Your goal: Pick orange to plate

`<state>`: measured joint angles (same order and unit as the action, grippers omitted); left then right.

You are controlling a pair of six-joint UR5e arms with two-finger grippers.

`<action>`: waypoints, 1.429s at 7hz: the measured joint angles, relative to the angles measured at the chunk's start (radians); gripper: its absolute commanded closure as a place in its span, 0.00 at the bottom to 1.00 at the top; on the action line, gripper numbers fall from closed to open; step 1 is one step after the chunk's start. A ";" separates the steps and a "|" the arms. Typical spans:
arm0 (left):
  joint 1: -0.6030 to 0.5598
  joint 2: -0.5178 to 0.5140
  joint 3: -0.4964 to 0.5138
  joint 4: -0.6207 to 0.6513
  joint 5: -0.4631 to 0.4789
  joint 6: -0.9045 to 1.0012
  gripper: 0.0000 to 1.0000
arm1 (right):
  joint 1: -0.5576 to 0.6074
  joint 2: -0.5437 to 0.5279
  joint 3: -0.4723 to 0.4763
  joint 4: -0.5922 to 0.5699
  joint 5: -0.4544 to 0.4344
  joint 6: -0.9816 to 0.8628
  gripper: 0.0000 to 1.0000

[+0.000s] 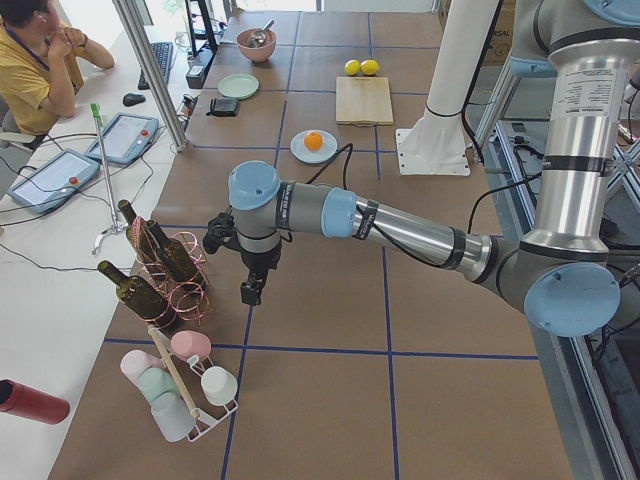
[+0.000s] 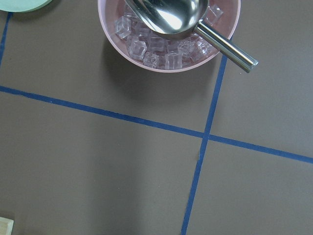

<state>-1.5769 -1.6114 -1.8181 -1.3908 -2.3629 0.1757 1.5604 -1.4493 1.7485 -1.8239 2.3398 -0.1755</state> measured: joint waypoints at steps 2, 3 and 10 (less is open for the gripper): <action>0.001 0.025 0.013 -0.026 -0.072 0.002 0.00 | -0.003 0.002 -0.004 0.002 -0.003 0.005 0.00; 0.007 0.022 0.038 -0.035 -0.085 0.003 0.00 | -0.005 0.003 -0.013 0.006 -0.004 0.007 0.00; 0.018 0.054 0.094 -0.036 -0.034 0.004 0.00 | -0.053 0.009 -0.036 0.015 0.001 0.066 0.00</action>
<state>-1.5586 -1.5578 -1.7239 -1.4265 -2.3969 0.1794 1.5073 -1.4400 1.7126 -1.8088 2.3404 -0.1094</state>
